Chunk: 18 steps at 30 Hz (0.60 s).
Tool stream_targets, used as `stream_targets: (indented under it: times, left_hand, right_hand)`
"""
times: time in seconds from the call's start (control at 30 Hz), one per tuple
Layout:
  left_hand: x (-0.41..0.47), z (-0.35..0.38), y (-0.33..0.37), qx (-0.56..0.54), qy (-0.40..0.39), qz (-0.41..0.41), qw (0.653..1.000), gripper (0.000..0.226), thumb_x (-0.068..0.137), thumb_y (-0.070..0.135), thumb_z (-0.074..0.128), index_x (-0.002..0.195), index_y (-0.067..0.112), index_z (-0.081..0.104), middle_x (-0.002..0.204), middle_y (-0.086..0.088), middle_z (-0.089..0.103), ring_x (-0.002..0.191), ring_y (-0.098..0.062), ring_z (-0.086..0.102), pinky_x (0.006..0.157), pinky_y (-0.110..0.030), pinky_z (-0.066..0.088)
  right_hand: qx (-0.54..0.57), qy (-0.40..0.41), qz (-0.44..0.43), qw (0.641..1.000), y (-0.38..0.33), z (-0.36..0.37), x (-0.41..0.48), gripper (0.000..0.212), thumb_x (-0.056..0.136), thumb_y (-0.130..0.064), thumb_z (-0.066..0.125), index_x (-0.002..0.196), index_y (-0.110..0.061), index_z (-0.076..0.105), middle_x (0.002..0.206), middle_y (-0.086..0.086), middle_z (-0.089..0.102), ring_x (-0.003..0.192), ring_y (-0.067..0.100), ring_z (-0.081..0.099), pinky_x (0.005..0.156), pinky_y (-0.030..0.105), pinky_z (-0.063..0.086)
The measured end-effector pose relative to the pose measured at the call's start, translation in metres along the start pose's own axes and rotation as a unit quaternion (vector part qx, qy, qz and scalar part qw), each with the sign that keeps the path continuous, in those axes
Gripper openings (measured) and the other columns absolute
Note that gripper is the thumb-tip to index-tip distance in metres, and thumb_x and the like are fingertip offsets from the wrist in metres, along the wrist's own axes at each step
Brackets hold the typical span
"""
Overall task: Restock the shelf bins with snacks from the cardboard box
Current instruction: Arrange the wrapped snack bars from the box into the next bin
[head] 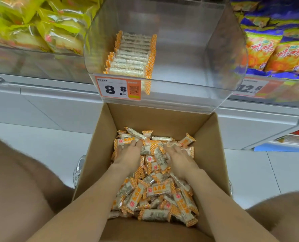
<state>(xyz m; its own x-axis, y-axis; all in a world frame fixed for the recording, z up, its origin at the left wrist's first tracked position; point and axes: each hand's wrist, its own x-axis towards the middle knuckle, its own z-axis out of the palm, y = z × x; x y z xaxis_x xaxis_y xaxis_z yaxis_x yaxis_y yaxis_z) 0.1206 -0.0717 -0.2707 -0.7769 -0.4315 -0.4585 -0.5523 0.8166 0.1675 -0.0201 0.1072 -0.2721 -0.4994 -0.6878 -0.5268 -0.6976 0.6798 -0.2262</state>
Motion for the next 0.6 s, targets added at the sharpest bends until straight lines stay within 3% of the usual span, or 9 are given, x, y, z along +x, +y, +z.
stream_targets:
  times: [0.1,0.2,0.3,0.37,0.43,0.47,0.53,0.6]
  left_hand:
    - [-0.002,0.010,0.000,0.026,0.006,-0.019,0.999,0.055,0.095,0.000,0.062,0.144,0.016,0.043,0.141,-0.010,0.040,0.133,-0.037,0.043,0.112,-0.054,0.037]
    - [-0.004,0.020,-0.003,0.050,0.001,-0.010,0.999,0.054,0.091,-0.002,0.066,0.138,0.016,0.049,0.139,-0.012,0.043,0.133,-0.037,0.040,0.110,-0.050,0.038]
    - [-0.008,0.024,-0.005,0.081,-0.001,0.007,0.997,0.053,0.092,0.002,0.064,0.140,0.018,0.048,0.139,-0.010,0.050,0.131,-0.035,0.044,0.111,-0.049,0.034]
    - [-0.012,0.019,-0.005,0.090,-0.016,0.011,0.996,0.060,0.091,-0.002,0.064,0.143,0.017,0.042,0.140,-0.009,0.051,0.131,-0.036,0.047,0.111,-0.051,0.036]
    - [-0.016,0.013,-0.005,0.084,-0.038,0.002,0.996,0.068,0.089,-0.005,0.067,0.145,0.017,0.037,0.142,-0.010,0.051,0.131,-0.038,0.048,0.108,-0.052,0.040]
    - [-0.018,0.010,-0.005,0.085,-0.055,-0.003,0.995,0.067,0.090,-0.003,0.068,0.147,0.017,0.038,0.144,-0.011,0.049,0.133,-0.040,0.047,0.107,-0.052,0.042]
    - [-0.021,0.010,-0.005,0.102,-0.090,-0.002,0.991,0.050,0.098,0.004,0.064,0.144,0.014,0.049,0.150,-0.014,0.040,0.140,-0.042,0.039,0.110,-0.052,0.043]
    - [-0.024,0.014,-0.006,0.120,-0.103,-0.003,0.987,0.035,0.102,0.007,0.059,0.136,0.012,0.057,0.155,-0.016,0.034,0.146,-0.043,0.032,0.116,-0.052,0.038]
  right_hand:
    - [-0.066,0.019,-0.006,0.998,-0.006,0.006,0.001,0.041,0.100,-0.019,0.059,0.140,-0.022,0.046,0.137,0.009,0.049,0.121,0.034,0.054,0.095,0.048,0.053]
    - [-0.079,0.084,-0.001,0.993,-0.011,0.003,-0.001,0.031,0.096,-0.007,0.060,0.123,-0.018,0.052,0.114,0.008,0.060,0.097,0.033,0.064,0.079,0.045,0.058]
    - [0.070,0.143,0.024,0.987,-0.009,-0.011,-0.007,0.035,0.096,-0.008,0.062,0.121,-0.027,0.046,0.101,-0.001,0.063,0.083,0.025,0.062,0.069,0.043,0.055]
    - [0.168,0.172,0.019,0.970,-0.008,-0.027,-0.014,0.040,0.097,-0.010,0.064,0.126,-0.031,0.047,0.111,-0.003,0.065,0.096,0.020,0.064,0.080,0.044,0.057]
    - [0.238,0.183,0.008,0.954,-0.007,-0.046,-0.024,0.045,0.095,-0.003,0.062,0.129,-0.030,0.054,0.124,-0.007,0.063,0.098,0.011,0.063,0.084,0.031,0.055]
    - [0.264,0.183,0.004,0.947,-0.007,-0.054,-0.030,0.045,0.093,0.000,0.060,0.127,-0.029,0.058,0.123,-0.009,0.063,0.082,0.005,0.063,0.075,0.024,0.054]
    - [0.303,0.188,-0.008,0.934,-0.008,-0.070,-0.045,0.040,0.089,0.000,0.063,0.114,-0.030,0.064,0.114,-0.012,0.065,0.057,0.002,0.055,0.059,0.021,0.047]
    - [0.315,0.196,-0.019,0.929,-0.012,-0.082,-0.059,0.033,0.084,-0.005,0.069,0.103,-0.031,0.064,0.101,-0.010,0.066,0.065,0.002,0.054,0.063,0.024,0.043]
